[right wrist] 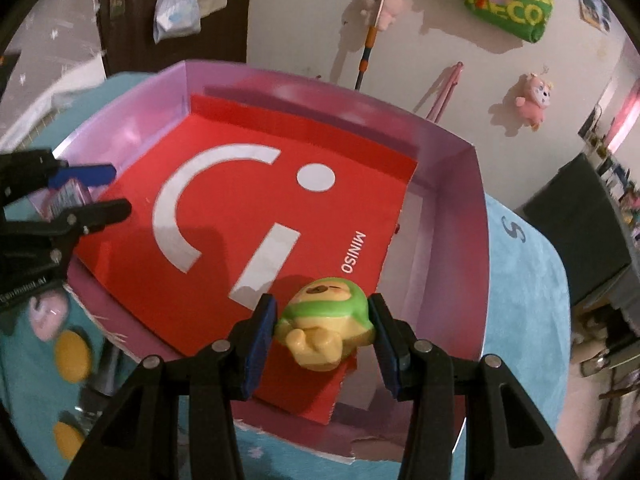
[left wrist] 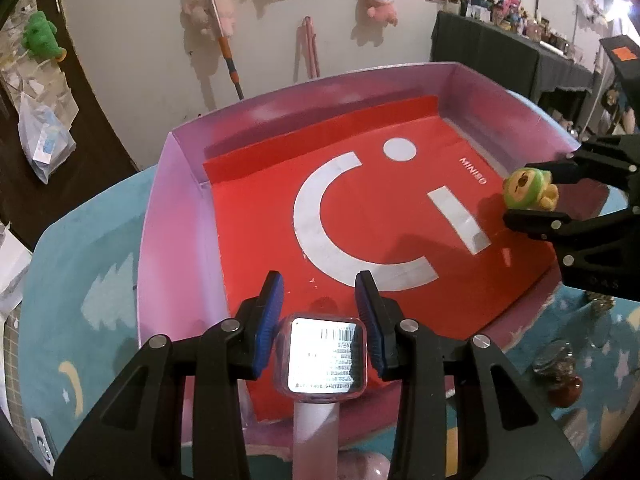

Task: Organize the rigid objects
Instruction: 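Carry the toy into the pink box with the right tool while the left tool drops the polish in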

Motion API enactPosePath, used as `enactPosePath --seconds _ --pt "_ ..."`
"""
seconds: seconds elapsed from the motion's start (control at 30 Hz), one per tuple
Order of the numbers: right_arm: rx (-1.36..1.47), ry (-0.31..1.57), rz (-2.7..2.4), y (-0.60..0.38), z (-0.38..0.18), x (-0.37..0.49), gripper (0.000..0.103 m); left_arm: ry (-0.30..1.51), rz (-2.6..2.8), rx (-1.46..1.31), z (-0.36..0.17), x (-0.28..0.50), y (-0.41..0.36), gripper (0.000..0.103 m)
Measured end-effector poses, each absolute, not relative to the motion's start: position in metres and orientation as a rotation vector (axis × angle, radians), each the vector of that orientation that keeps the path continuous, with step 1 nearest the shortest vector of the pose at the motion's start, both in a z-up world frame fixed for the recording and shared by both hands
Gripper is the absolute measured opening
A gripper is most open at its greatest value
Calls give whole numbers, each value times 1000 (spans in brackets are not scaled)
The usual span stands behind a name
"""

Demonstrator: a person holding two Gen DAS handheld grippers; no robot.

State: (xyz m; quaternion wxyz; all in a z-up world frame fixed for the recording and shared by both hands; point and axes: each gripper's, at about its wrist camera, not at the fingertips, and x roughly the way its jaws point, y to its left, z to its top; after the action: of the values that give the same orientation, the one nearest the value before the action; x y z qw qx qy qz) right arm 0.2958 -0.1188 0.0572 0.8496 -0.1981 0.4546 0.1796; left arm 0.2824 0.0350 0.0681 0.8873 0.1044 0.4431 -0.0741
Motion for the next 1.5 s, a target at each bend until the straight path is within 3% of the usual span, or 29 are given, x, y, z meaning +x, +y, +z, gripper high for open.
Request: enactPosePath --seconds 0.73,0.87,1.2,1.27,1.5 --pt "-523 971 380 -110 50 293 49 944 -152 248 51 281 39 37" --pt "-527 974 381 -109 50 294 49 950 -176 229 52 282 38 47" --pt "-508 973 381 -111 54 292 50 878 -202 165 75 260 43 60" --pt "-499 956 379 -113 60 288 54 848 -195 149 84 252 44 74" --pt "-439 892 368 -121 86 269 61 741 -182 76 120 215 56 79"
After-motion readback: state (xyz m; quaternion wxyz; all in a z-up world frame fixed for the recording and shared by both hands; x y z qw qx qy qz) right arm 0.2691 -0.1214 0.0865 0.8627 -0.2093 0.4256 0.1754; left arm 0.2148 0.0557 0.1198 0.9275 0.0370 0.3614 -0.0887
